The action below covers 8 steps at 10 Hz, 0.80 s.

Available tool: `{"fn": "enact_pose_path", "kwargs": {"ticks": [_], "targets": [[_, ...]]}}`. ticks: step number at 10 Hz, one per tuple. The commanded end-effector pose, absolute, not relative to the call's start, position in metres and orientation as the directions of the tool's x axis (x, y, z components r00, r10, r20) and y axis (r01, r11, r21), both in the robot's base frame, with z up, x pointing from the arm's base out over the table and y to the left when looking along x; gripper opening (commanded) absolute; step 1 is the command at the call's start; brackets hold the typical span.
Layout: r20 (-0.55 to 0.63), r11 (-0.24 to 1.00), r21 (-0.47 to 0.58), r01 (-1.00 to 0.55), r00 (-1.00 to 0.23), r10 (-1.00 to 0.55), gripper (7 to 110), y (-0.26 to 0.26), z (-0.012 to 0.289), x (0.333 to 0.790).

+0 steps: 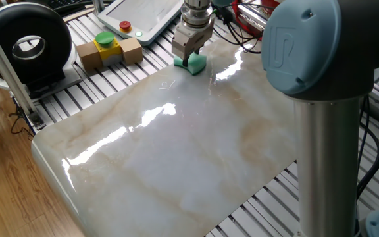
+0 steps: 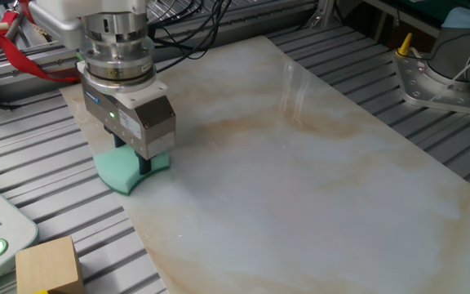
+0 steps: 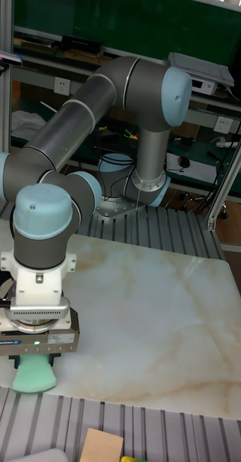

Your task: Clean the tabletop with a sponge

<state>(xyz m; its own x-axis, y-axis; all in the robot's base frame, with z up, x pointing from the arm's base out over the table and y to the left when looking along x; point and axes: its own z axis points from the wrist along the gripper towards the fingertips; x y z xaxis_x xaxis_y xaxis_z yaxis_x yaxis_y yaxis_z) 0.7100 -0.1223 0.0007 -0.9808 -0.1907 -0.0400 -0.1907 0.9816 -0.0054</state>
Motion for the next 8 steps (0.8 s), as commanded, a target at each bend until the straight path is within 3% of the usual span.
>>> {"fn": "enact_pose_path", "kwargs": {"ticks": [1,8], "targets": [[-0.034,0.982,-0.015,-0.189,-0.981,-0.189,7,-0.1253,0.0018,0.7078],[-0.038,0.982,-0.013,-0.187,-0.982,-0.187,7,-0.1250,0.0021,0.7094]]}}
